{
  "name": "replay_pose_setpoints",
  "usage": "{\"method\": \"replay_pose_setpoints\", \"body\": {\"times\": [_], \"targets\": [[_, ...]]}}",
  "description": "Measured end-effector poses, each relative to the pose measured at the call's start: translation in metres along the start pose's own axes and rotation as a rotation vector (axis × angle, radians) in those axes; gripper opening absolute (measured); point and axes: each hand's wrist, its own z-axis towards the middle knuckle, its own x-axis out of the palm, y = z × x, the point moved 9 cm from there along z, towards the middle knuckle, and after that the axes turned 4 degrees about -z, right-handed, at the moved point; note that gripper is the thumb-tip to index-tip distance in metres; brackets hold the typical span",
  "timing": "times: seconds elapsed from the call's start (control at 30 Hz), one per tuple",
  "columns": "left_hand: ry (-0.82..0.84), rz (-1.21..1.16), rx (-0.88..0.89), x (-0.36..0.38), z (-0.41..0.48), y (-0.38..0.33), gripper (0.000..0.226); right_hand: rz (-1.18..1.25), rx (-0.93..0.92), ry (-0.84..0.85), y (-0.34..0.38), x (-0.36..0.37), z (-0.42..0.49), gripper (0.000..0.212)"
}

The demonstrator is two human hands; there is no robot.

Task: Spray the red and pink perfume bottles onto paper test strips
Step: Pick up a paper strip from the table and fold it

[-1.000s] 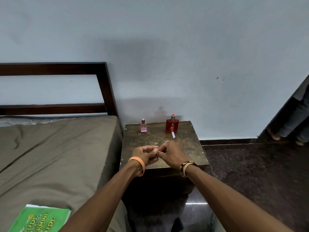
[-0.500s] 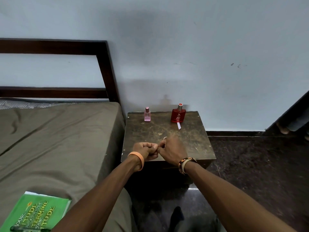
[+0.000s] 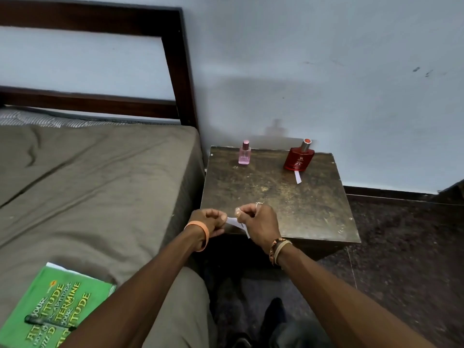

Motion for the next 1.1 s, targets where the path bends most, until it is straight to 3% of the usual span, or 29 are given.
{"method": "replay_pose_setpoints", "body": {"times": [0.13,0.3,0.57,0.7,0.87,1.0,1.1], "targets": [[-0.05,0.32,0.134,-0.018,0.036,-0.019,0.01,0.233,0.21,0.048,-0.022,0.024,0.023,0.011],[-0.115,0.562,0.321,-0.023,0.066,-0.044,0.009,0.346,0.328,0.049,-0.039,0.041,0.04,0.013],[-0.14,0.509,0.381,-0.023,0.073,-0.043,0.023,0.401,0.371,0.004,-0.052,0.033,0.05,0.023],[-0.282,0.607,0.599,-0.022,0.039,-0.066,0.014,0.437,0.343,-0.025,-0.046,0.019,0.043,0.027],[0.12,0.487,0.492,0.054,0.006,-0.054,0.018,0.458,0.265,0.024,-0.03,-0.004,0.026,0.039],[0.098,0.318,0.471,0.084,-0.004,-0.058,0.009,0.414,0.256,-0.006,-0.032,-0.039,0.01,0.045],[0.091,0.162,0.41,0.105,-0.01,-0.055,0.011,0.432,0.277,-0.006,-0.044,-0.062,-0.005,0.034]]}}
